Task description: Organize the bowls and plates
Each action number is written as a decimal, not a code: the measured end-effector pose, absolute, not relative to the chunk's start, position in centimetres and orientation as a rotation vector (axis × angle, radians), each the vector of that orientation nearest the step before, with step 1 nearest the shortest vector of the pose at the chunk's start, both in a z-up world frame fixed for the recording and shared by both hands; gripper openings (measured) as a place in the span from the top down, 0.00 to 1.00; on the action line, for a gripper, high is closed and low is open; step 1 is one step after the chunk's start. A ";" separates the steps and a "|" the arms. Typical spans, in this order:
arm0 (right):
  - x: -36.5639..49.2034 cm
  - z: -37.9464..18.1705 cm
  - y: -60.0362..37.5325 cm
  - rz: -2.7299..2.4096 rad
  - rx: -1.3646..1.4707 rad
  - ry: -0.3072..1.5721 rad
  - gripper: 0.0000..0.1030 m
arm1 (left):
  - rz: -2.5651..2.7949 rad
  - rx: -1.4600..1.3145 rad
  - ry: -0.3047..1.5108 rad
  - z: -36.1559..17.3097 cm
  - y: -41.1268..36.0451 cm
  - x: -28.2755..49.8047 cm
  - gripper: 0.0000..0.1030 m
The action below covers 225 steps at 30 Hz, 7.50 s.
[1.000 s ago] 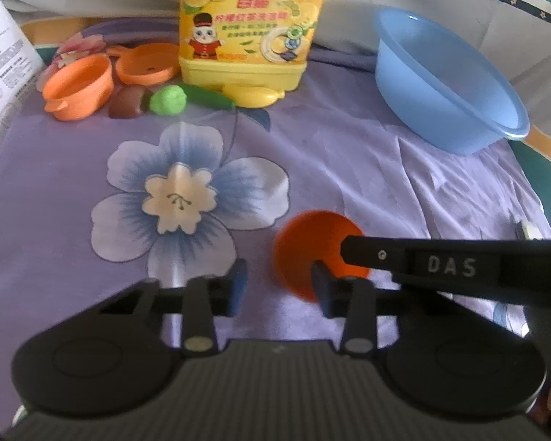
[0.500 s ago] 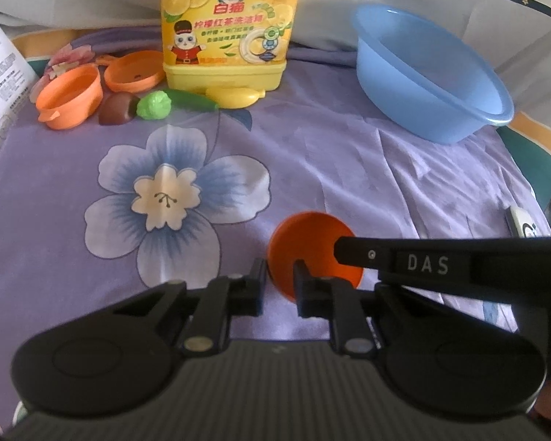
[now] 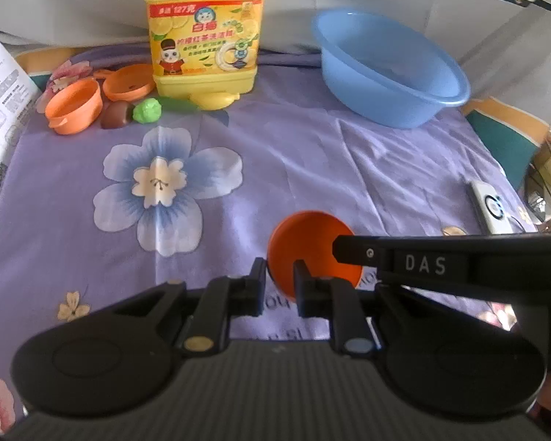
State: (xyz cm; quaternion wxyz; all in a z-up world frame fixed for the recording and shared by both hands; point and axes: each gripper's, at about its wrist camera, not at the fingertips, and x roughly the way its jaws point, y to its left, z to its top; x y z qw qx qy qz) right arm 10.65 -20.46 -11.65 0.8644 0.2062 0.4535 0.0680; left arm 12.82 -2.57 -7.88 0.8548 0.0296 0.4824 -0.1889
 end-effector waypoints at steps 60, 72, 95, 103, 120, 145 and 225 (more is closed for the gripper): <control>-0.2 -10.0 -21.9 0.120 0.426 0.920 0.16 | -0.384 0.059 0.964 -5.6 -0.4 2.4 0.02; -2.2 -9.5 -23.0 0.077 0.436 0.891 0.04 | -0.362 0.024 0.950 -4.7 1.7 1.4 0.00; -2.4 -12.5 -23.2 0.031 0.461 0.936 0.02 | -0.393 0.028 0.990 -8.4 0.9 1.2 0.03; -1.5 -13.6 -23.3 0.039 0.481 0.961 0.22 | -0.438 0.031 1.014 -9.5 -0.2 1.9 0.20; 0.2 -15.6 -22.1 0.106 0.488 1.015 0.65 | -0.489 0.000 1.075 -11.5 -1.0 3.1 0.57; 1.7 -13.8 -19.6 0.115 0.374 1.032 0.85 | -0.420 -0.015 1.067 -9.2 0.2 3.4 0.71; 2.1 -7.5 -8.6 0.337 0.196 0.902 0.00 | -0.118 -0.070 0.832 -4.1 18.2 -1.0 0.00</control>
